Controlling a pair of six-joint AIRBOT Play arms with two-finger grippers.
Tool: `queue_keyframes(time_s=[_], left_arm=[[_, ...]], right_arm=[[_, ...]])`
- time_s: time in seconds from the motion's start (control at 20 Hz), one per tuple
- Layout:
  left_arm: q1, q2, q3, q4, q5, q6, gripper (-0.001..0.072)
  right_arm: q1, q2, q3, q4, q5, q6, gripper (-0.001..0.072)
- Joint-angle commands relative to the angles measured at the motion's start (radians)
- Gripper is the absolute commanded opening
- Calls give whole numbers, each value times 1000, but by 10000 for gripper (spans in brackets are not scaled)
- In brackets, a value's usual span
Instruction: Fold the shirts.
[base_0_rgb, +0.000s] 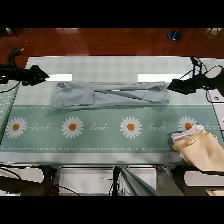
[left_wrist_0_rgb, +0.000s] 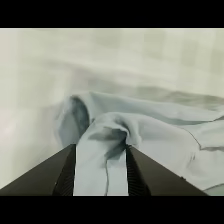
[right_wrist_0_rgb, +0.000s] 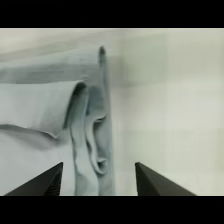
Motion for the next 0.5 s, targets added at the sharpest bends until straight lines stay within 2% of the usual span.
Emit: queue_keyframes(time_s=[0.0, 0.3, 0.45], left_arm=[[50, 31, 39, 4, -107, -19, 393], [4, 35, 39, 5, -175, -19, 393], [-28, 35, 39, 5, -174, -18, 393]], right_arm=[[-61, 25, 0, 29, 60, -3, 526], [-74, -116, 0, 283, 162, -155, 534], [-72, -174, 0, 354, 138, -150, 533]])
